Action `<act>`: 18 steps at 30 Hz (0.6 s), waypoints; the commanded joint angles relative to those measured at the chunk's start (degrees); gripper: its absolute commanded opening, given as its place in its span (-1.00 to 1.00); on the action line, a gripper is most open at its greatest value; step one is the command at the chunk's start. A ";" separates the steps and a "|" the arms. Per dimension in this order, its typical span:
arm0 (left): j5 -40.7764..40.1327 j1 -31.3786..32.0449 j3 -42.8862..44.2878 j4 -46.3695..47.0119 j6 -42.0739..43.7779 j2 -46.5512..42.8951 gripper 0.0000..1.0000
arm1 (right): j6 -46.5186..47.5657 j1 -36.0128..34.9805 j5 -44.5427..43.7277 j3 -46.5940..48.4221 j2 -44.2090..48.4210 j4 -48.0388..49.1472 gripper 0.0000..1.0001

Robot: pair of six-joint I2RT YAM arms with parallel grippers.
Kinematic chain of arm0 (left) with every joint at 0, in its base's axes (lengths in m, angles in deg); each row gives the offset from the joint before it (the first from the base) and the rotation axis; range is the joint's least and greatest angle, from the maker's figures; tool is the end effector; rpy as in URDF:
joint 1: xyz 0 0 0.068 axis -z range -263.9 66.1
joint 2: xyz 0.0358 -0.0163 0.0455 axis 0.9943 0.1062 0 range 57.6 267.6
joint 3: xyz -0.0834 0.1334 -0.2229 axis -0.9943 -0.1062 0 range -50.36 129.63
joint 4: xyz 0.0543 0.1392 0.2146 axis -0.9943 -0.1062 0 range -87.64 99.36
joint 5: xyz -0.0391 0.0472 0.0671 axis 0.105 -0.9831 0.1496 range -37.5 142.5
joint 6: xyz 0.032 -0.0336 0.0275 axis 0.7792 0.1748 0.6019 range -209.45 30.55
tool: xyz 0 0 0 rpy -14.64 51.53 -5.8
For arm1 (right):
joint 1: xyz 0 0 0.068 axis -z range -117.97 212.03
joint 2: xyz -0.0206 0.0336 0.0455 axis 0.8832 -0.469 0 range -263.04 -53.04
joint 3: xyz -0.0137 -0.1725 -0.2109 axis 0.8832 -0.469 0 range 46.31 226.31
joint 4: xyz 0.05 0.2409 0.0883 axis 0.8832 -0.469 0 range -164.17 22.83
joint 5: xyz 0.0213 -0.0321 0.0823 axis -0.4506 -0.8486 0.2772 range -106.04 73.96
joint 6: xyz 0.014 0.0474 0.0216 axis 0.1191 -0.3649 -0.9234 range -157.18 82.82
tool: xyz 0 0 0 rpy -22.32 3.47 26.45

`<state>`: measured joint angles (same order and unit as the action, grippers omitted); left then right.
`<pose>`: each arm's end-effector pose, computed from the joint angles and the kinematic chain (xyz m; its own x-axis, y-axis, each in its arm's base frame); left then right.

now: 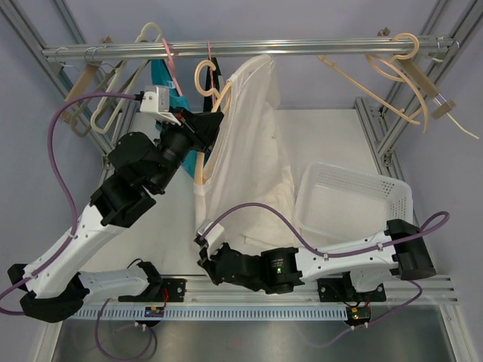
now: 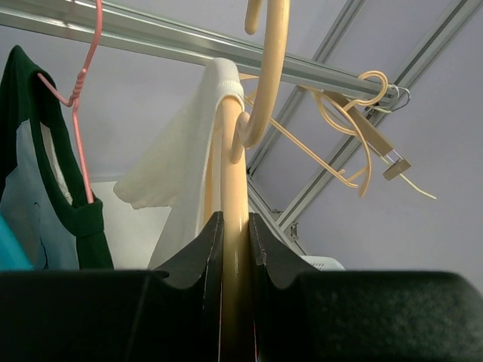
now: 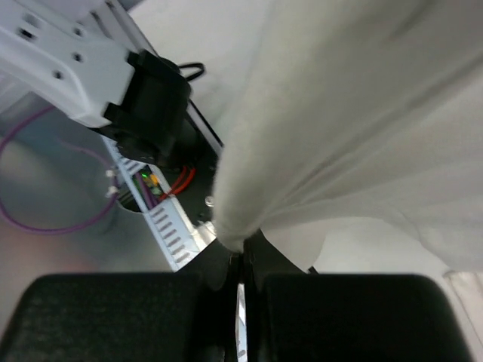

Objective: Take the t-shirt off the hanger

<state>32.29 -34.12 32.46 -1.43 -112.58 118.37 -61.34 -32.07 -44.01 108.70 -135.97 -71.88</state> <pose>0.1392 -0.1456 0.5125 -0.0796 -0.4769 -0.8754 0.5073 0.7366 -0.4474 -0.0073 0.3337 0.3007 -0.3452 -0.2409 -0.9071 -0.8439 0.5025 0.1878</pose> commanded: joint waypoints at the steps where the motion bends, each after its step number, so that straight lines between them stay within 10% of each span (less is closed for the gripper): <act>1: 0.34 -0.30 3.48 21.07 -2.79 -2.06 -1.00 | -4.49 -1.87 -2.69 1.33 -2.40 -4.42 -1.00; 18: 8.34 -0.30 26.26 -6.43 5.30 -6.01 -1.00 | -5.90 4.54 -12.72 -8.69 10.42 -14.36 -1.00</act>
<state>39.24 -34.12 55.35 -15.53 -108.41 114.79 -66.78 -28.45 -55.37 101.70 -127.25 -81.59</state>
